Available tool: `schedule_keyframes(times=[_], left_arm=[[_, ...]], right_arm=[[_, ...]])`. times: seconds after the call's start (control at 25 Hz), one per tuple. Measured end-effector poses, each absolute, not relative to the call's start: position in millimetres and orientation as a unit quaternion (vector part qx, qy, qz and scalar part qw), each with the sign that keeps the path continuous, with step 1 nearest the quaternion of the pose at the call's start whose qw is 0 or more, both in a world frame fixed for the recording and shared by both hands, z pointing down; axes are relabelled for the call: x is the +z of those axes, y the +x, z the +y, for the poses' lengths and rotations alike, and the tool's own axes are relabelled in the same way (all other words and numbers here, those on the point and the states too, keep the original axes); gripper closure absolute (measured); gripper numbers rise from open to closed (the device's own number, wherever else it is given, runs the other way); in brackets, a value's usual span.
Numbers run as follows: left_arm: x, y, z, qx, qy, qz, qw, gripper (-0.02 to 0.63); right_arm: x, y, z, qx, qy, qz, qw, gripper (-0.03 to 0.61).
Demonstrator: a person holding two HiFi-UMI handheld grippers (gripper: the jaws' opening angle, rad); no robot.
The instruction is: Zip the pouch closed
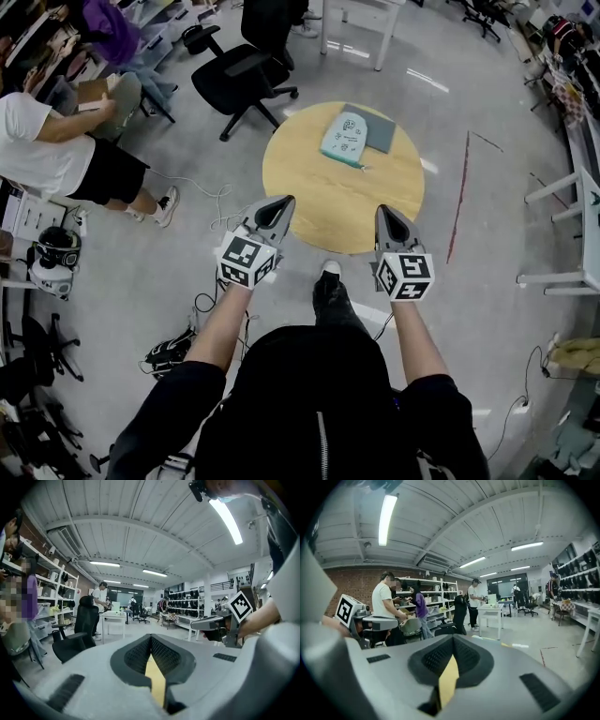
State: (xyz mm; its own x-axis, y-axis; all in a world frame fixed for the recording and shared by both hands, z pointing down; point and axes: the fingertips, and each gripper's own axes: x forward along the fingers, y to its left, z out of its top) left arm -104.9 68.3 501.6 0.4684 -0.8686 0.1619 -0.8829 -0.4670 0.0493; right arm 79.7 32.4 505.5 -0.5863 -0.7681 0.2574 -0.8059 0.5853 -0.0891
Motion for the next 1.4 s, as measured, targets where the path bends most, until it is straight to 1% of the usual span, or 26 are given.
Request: schedule_keyframes(times=[0.28,0.56,1.0,1.4], left_arm=[[496,-90,-34,0.061,0.843,-0.530,0.069,0.609],[502,-96,-95,0.062,0.827,-0.552,0.082,0.609],[524,-106,-143,0.074,0.832,-0.539,0.111,0.609],[570,-106,-150,0.090,0.830,-0.526,0.161,0.609]], right_arm=[[507,88,-78,0.098,0.415,-0.898,0.112,0.577],[520,80,-149,0.095,0.381,-0.910,0.135,0.576],[561,71,-192,0.103,0.368,-0.905,0.185,0.576],[660,80,-192,0.162,0.354,-0.878,0.278,0.575]])
